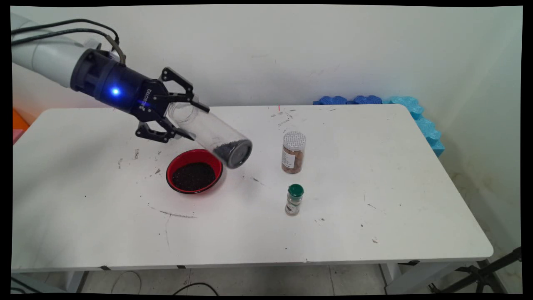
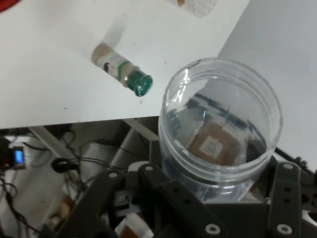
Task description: Pour the black seasoning powder in the red bowl
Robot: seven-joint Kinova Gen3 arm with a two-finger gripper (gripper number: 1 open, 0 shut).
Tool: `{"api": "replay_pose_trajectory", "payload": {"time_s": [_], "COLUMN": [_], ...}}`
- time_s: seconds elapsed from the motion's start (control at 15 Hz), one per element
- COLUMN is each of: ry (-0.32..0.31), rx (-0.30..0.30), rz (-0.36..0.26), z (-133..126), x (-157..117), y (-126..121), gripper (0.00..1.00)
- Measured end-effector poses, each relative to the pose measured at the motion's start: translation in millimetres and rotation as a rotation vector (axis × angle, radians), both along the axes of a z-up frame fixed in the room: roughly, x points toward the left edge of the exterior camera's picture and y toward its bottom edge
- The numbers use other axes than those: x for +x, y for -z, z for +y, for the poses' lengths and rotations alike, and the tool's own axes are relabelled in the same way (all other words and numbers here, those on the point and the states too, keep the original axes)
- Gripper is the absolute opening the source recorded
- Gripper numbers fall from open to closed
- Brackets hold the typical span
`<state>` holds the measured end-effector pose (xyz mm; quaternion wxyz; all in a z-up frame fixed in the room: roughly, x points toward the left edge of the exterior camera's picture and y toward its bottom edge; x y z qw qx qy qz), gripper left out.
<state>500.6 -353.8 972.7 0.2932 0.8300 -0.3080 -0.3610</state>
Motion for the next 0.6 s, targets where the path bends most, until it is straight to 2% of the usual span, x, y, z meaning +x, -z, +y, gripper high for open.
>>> {"api": "replay_pose_trajectory", "payload": {"time_s": [0.6], "ry": [-0.158], "rx": [0.150], "rz": [0.126], "z": [-6.4], "x": [2.6], "y": [20.2], "gripper": [0.00]}}
